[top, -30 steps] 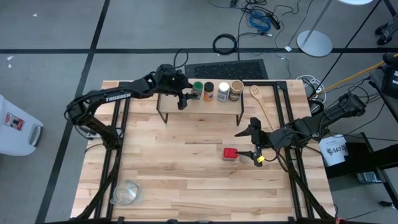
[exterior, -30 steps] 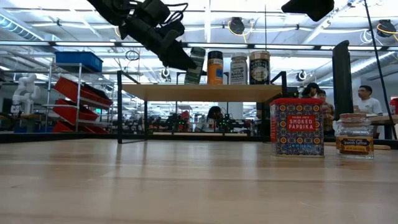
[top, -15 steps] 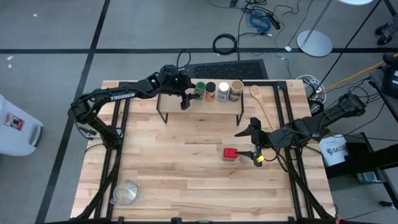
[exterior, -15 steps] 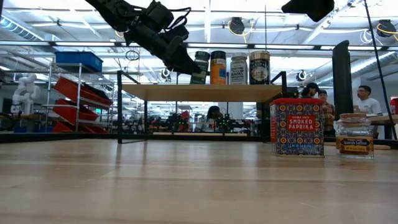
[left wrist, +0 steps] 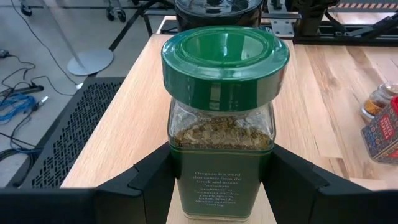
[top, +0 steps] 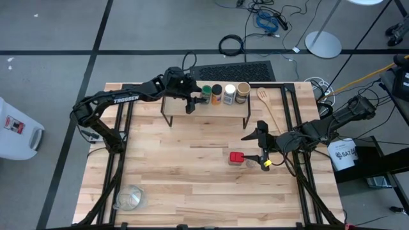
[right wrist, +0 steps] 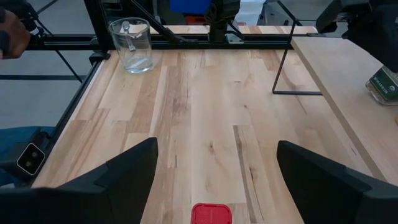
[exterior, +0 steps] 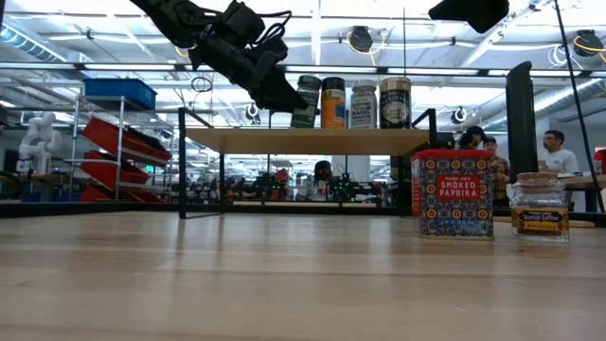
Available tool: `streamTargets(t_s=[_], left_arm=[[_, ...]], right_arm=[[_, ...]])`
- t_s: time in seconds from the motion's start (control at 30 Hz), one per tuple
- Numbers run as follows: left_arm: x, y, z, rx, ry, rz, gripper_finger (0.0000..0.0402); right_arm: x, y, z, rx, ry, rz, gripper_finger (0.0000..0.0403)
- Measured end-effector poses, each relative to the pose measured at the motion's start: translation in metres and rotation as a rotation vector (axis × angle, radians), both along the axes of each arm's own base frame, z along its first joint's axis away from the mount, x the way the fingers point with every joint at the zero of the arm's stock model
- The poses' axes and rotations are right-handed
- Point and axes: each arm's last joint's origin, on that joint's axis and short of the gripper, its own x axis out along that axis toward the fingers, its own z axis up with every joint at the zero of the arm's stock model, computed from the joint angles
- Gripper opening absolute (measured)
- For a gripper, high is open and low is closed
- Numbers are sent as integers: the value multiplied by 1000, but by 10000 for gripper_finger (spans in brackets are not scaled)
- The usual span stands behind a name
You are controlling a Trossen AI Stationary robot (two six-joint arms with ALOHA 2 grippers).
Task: Shelf spices
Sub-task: Put the green seasoning bottle on the shelf
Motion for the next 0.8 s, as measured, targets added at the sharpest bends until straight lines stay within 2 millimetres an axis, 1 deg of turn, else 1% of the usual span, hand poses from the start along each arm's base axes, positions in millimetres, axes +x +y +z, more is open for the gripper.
streamTargets(t_s=[0.13, 0.3, 0.4, 0.8], left_arm=[[0, 0, 0, 2, 1, 5, 225], [0, 1, 0, 16, 6, 33, 270], [0, 2, 0, 25, 12, 53, 287], [0, 2, 2, 34, -3, 61, 292]], right_arm=[[0, 0, 0, 0, 0, 0, 316], [0, 0, 0, 0, 0, 0, 316], [0, 0, 0, 0, 0, 0, 316], [0, 0, 0, 4, 0, -1, 316]])
